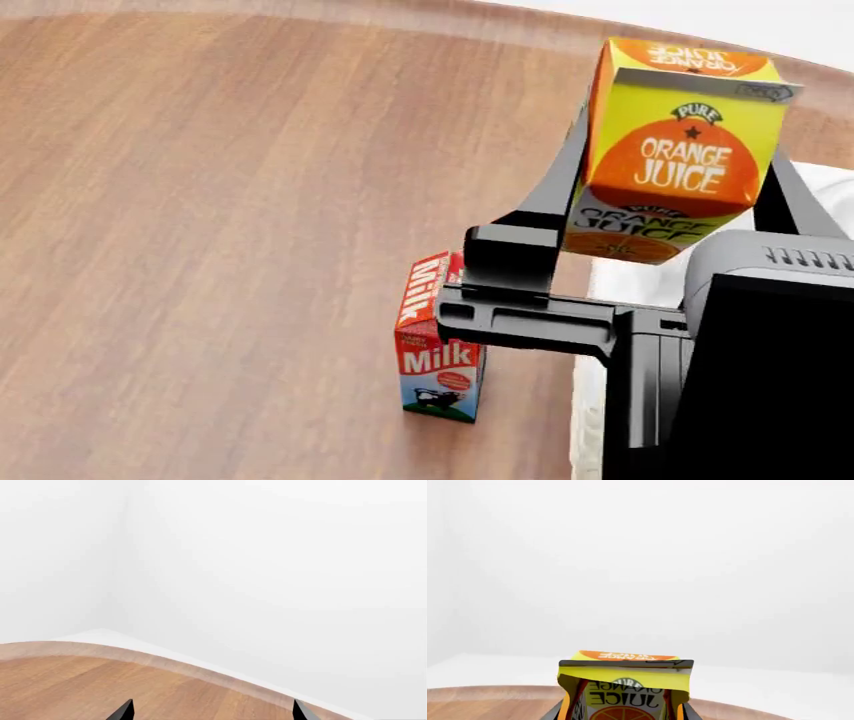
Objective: Pick up the orange juice, and put it in the basket.
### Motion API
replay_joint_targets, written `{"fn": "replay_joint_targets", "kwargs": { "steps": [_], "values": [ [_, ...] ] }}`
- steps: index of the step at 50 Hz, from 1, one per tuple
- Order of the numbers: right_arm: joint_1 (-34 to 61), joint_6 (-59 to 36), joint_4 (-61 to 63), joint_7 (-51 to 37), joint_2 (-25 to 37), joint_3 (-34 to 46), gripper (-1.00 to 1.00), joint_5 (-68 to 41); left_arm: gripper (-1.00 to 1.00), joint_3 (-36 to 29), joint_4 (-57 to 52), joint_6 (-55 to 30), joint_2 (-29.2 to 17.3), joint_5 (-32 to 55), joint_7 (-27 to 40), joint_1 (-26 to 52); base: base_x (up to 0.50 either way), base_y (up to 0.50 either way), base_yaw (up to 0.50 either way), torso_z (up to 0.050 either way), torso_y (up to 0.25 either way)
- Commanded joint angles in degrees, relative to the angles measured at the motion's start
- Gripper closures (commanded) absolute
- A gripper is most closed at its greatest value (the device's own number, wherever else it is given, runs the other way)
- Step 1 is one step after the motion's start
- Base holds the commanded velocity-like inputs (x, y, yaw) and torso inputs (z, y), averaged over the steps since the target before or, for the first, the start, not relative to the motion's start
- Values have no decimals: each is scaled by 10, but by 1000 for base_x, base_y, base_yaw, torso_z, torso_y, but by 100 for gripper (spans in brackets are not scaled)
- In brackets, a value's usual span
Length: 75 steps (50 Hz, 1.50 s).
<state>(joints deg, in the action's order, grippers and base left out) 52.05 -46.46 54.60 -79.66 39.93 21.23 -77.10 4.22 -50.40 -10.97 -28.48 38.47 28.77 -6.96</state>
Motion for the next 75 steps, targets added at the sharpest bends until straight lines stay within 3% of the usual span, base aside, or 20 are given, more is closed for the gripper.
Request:
{"fn": "replay_joint_targets", "kwargs": {
  "steps": [1,24,75],
  "values": [
    [29,-3,-7,-3,42,-38,100,-39,-100,-1,2,2,-2,0,1,0,0,0,0,0,0],
    [129,-61,-90,9,84,-26,100,-94,-100,-11,7,3,-2,-4,3,1,0,0,0,0,0],
    [141,-139,-309,139,117,29,100,-132,-100,-12,20,15,-6,0,3,-3,0,0,0,0,1]
  ]
}}
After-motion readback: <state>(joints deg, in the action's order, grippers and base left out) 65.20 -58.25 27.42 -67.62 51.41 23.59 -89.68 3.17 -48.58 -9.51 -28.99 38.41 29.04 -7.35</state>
